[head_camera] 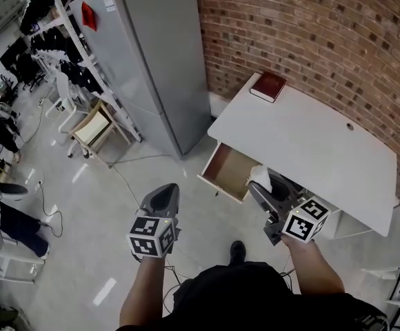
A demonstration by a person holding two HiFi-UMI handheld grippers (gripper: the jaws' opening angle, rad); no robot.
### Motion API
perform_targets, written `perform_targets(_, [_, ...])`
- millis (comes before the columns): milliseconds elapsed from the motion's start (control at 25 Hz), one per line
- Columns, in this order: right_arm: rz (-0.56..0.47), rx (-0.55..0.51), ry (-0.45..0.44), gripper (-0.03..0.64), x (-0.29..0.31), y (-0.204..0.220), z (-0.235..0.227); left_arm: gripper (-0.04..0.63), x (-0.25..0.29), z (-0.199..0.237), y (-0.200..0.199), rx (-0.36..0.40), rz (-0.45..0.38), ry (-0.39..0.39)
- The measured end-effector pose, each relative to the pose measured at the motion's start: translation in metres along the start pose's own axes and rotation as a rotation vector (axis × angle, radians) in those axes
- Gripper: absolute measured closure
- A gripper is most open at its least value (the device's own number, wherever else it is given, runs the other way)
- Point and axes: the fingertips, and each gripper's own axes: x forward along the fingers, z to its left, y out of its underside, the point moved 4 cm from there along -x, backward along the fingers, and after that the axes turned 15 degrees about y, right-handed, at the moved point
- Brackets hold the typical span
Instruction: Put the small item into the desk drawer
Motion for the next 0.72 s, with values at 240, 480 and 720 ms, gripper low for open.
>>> perform_targets(240, [0.006,0.017,-0.018,0.457,0.025,-0.012,-0.044,0.584,0.05,0.008,-0.016,0.01,0.022,-0.007])
perform_targets(480, [0.045,0.028,-0.018,0.457,0.042,-0.011,-0.074,0.584,0.093,0.01,-0.014,0.001,0.04,0.021])
perform_targets(720, [0.085,0.017,0.018,0.457,0.071,-0.007,-0.083,0.584,0.118,0.045,-0.016,-0.028,0.033,0.054])
